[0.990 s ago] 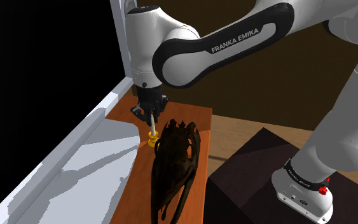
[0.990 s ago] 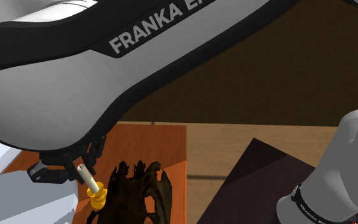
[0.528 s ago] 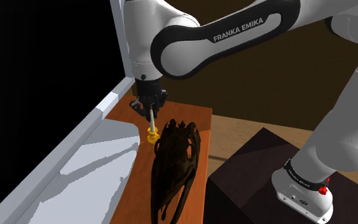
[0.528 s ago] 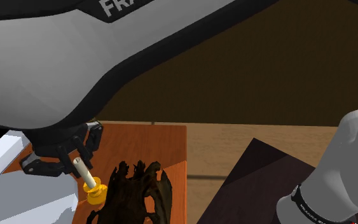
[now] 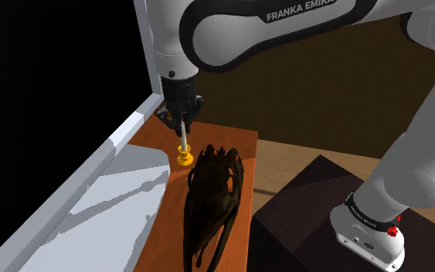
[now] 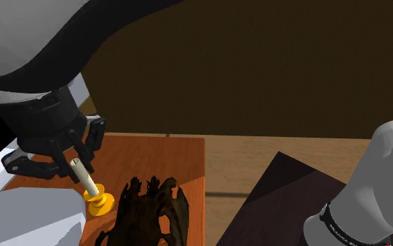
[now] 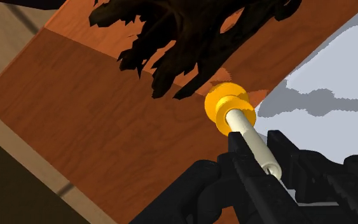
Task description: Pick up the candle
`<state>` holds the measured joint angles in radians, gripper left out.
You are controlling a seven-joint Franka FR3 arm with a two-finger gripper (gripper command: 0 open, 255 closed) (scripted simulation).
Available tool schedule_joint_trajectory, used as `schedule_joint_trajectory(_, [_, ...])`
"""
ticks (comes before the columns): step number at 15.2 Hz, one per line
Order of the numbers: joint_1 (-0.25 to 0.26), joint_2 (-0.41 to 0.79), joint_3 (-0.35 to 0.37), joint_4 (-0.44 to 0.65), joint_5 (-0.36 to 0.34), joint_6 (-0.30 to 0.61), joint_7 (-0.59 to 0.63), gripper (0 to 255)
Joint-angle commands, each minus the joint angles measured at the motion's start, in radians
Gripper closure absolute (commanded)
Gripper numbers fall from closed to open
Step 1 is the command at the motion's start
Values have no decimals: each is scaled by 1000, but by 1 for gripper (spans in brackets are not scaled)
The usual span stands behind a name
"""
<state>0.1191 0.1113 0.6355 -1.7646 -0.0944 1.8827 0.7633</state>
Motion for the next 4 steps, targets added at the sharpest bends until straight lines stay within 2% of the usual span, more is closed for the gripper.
schedule_joint_trajectory(1, [0,-5,1,22,4,-26,-3,255])
schedule_joint_trajectory(4, [0,-6,1,36,5,-41,-4,255])
